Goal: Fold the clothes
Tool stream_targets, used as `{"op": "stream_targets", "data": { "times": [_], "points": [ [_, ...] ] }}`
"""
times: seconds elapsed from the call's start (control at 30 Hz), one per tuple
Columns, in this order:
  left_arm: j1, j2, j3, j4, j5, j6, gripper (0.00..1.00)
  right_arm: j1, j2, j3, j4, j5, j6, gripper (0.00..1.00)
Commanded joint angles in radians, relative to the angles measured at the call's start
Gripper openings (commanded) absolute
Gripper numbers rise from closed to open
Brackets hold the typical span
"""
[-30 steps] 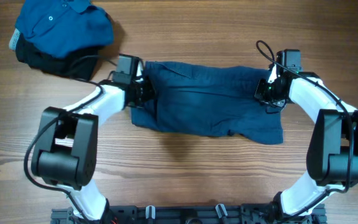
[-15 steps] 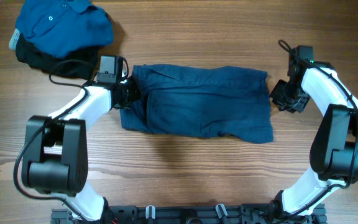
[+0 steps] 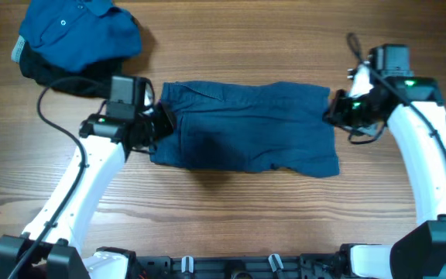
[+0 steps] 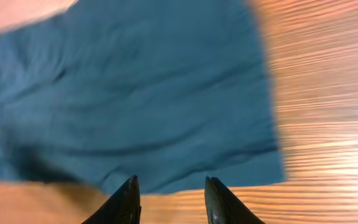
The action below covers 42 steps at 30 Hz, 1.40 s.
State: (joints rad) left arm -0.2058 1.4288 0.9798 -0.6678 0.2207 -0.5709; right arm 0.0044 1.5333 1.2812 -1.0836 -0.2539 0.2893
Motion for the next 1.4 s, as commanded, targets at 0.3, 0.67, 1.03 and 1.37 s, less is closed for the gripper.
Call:
{"op": "stream_targets", "data": {
  "times": [0.3,0.67,1.03,1.37],
  "points": [
    [-0.216,0.217,-0.004,0.087,0.105,-0.048,0.04,0.187,0.052,-0.363,0.359,-0.062,0.114,0.15],
    [-0.182,0.414,-0.004,0.092,0.103,-0.043,0.04,0.186,0.144,-0.406,0.474,-0.032,0.178,0.19],
    [0.01,0.423,-0.004,-0.038,0.076,-0.037,0.04,0.028,0.236,-0.404,0.443,-0.032,0.287,0.09],
    [0.107,0.414,-0.004,-0.057,0.067,0.015,0.04,-0.085,0.236,-0.373,0.415,-0.03,0.2,0.1]
  ]
}}
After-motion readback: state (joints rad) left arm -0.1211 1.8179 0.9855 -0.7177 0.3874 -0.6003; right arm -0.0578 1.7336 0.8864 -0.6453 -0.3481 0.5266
